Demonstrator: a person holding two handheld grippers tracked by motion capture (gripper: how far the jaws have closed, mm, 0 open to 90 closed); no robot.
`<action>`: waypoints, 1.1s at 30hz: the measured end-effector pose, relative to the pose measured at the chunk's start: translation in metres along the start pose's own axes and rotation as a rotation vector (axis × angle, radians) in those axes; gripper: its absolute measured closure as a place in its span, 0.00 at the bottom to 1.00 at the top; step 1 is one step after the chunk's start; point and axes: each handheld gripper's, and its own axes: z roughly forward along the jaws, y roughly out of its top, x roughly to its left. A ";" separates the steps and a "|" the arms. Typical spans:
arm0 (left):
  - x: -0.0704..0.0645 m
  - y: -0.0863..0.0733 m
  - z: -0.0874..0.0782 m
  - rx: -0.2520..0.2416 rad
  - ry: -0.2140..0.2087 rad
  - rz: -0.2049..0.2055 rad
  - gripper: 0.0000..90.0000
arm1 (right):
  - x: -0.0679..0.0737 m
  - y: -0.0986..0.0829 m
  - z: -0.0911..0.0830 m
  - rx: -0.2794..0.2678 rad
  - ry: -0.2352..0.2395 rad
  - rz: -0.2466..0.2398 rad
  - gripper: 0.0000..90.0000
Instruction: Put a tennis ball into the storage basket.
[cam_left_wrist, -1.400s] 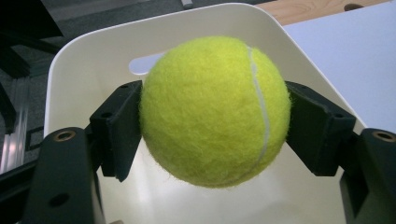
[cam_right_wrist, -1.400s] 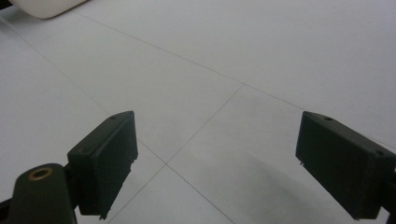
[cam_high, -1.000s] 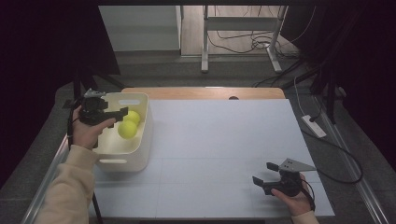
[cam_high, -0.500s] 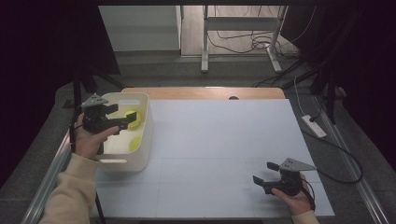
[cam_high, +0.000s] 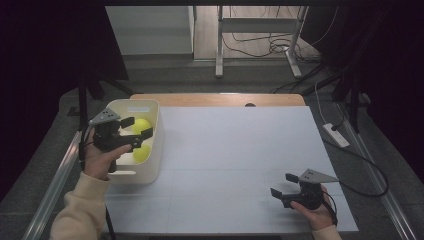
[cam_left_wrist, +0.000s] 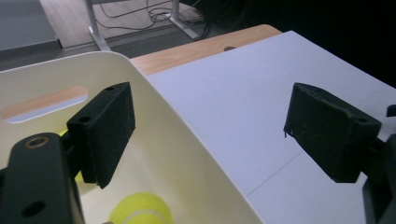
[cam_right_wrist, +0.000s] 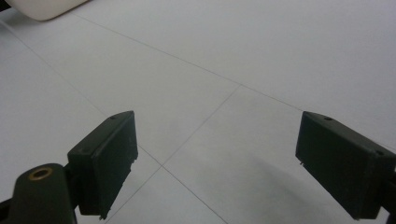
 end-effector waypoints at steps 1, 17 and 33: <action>-0.002 -0.001 0.000 -0.002 -0.006 0.005 0.19 | 0.000 0.000 0.000 0.000 0.000 0.000 0.14; -0.033 -0.011 0.000 -0.035 -0.084 0.087 0.19 | 0.002 0.001 0.000 0.003 0.001 -0.009 0.14; -0.053 -0.026 0.001 -0.026 -0.137 0.133 0.19 | 0.003 0.001 0.000 0.003 -0.001 -0.008 0.14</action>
